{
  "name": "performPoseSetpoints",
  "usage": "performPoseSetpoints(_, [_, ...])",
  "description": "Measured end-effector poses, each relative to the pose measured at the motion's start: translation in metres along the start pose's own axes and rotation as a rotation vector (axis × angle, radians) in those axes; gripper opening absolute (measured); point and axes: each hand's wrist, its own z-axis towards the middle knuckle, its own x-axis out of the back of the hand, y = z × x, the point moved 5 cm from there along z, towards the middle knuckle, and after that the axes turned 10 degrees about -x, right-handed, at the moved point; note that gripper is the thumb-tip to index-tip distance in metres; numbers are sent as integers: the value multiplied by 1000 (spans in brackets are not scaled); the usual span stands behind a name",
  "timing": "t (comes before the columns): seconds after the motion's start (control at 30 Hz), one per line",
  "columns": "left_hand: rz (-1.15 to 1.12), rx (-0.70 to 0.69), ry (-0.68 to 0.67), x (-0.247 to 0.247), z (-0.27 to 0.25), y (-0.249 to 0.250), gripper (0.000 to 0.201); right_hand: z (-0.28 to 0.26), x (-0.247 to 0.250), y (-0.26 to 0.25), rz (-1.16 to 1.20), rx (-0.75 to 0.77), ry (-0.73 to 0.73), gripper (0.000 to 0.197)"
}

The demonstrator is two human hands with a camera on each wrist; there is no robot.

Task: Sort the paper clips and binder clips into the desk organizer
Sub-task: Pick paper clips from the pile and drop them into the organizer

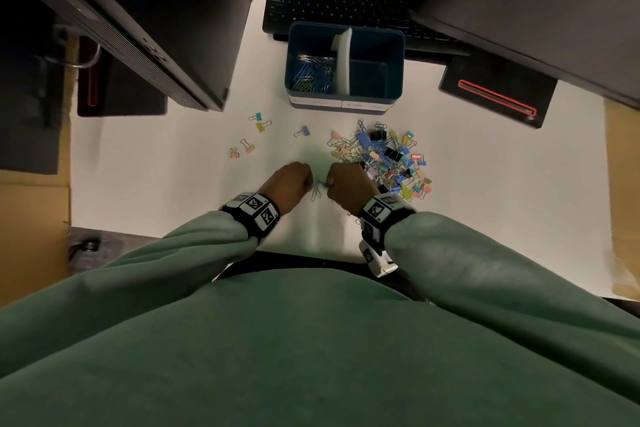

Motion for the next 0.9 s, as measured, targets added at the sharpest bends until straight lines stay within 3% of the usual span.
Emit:
performPoseSetpoints(0.2, [-352, 81, 296, 79, 2, 9, 4, -12, 74, -5, 340, 7, 62, 9])
performPoseSetpoints(0.33, [-320, 64, 574, 158, 41, 20, 5, 12, 147, -32, 646, 19, 246, 5])
performPoseSetpoints(0.43, [-271, 78, 617, 182, 74, 22, 8, 50, 181, -57, 545, -33, 403, 10])
performPoseSetpoints(0.53, [-145, 130, 615, 175, 77, 21, 13, 79, 178, -65, 398, -60, 347, 4])
performPoseSetpoints(0.57, [-100, 130, 615, 167, 70, 20, 13, 82, 174, -61, 349, -66, 345, 10])
performPoseSetpoints(0.63, [-68, 96, 522, 136, 48, 18, 5, 69, 166, -50, 298, 18, 438, 15])
performPoseSetpoints(0.7, [-52, 79, 318, 88, 23, 9, 3, 41, 146, -39, 260, 150, 448, 11])
performPoseSetpoints(0.8, [36, 149, 8, 21, -9, -8, 21, -6, 83, -15, 4, 254, 135, 26])
performPoseSetpoints(0.9, [164, 93, -104, -12, -16, -13, 17, -30, 25, 8, -257, 281, -17, 46])
